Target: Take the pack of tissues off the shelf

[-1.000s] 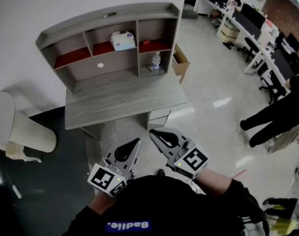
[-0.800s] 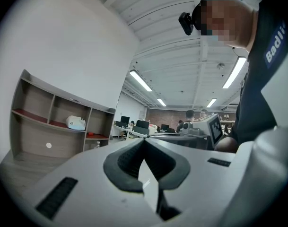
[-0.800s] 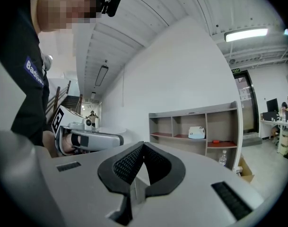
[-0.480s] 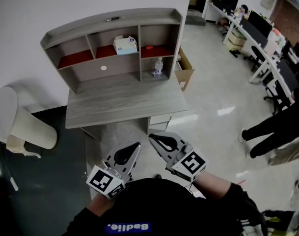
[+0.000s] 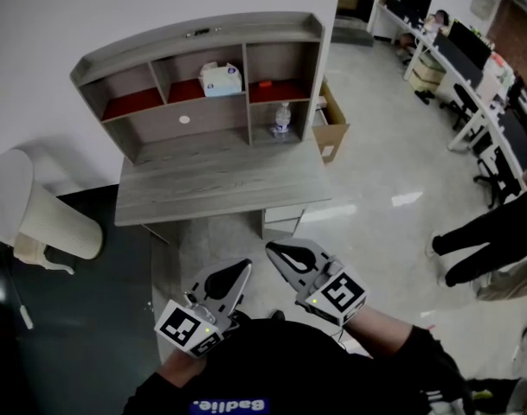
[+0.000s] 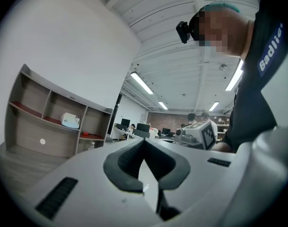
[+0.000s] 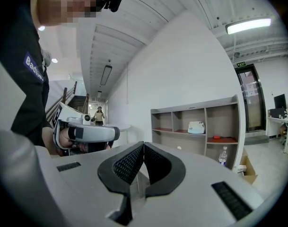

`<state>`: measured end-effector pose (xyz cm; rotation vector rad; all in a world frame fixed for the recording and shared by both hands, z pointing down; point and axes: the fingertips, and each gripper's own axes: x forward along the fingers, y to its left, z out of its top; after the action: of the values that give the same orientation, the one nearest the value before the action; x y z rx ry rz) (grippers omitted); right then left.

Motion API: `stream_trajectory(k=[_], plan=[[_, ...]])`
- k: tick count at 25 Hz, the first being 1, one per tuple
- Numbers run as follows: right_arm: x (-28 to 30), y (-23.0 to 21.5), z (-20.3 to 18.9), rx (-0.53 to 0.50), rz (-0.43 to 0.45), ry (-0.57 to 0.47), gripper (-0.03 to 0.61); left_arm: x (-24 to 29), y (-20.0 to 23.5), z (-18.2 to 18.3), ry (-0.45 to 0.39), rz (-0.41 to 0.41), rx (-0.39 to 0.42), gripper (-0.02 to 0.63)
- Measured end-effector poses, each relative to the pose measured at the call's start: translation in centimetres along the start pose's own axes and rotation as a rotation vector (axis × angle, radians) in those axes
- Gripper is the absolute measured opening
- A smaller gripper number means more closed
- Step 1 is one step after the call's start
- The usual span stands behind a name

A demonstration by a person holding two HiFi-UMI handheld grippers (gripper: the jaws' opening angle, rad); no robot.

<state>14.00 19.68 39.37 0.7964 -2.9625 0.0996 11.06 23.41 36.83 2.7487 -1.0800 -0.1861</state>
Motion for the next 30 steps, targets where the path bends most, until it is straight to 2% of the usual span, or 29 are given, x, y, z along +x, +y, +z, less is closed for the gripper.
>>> stream_trajectory(k=[5,9,20,24,30], plan=[[1.7,-1.9,-0.2,0.002,-0.024,0.014,0.029,0.9,2.2,0.1,-0.01,-0.013,-0.005,-0.003],[4.3,-3.2,0.0,-0.009,-0.033,0.023,0.029,1.9,5.6,0.7,-0.015,-0.017,-0.019,-0.003],[15.3,-11.5,1.8,0.002,-0.161,0.034,0.03,6.7,19.7,3.4,0.04,-0.102,-0.028,-0.002],[19.7,-13.3,2.5,-0.001,-0.185,0.046,0.029,7.6,24.5,4.6,0.038,-0.142,-0.005,-0.002],[24.9,-15.1,2.7,-0.006,-0.217,0.079,0.029,7.9,30.1,5.7,0.045,-0.171,-0.022,-0.002]])
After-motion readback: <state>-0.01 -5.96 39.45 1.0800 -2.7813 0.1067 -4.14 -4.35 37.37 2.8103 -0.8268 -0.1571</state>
